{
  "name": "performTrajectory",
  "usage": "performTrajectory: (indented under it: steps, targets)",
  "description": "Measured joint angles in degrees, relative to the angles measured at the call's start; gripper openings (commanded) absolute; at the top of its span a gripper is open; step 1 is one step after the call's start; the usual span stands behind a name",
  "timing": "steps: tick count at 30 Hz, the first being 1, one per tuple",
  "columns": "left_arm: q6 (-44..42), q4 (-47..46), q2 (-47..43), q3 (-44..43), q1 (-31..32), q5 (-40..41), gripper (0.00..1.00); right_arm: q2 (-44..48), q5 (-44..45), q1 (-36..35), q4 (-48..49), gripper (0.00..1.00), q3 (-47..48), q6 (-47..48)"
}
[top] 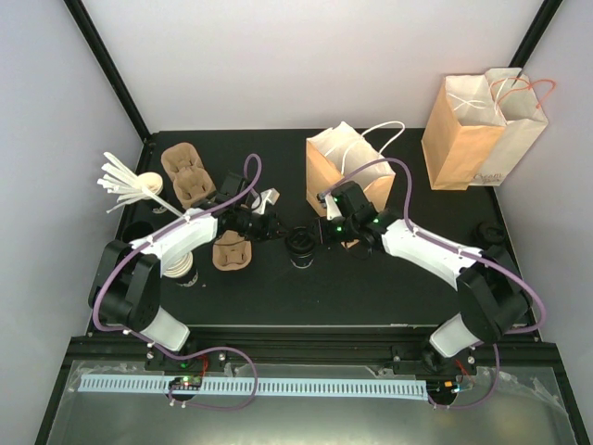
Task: Pack the takeout coffee
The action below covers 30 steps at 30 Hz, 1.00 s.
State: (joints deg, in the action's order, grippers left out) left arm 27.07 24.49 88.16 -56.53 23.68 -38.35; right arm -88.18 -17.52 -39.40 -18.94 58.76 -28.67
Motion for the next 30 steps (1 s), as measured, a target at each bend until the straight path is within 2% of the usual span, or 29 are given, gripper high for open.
performTrajectory:
  steps: [16, 30]
  targets:
    - [-1.40, 5.44, 0.42, -2.67, -0.02, 2.10, 0.30, 0.09, -1.66, 0.28, 12.70, 0.26, -6.38, -2.80]
    - [-2.34, 8.22, 1.86, -4.85, 0.00, 2.43, 0.31, -0.98, -1.03, 0.26, 16.20, 0.25, -7.78, -4.11]
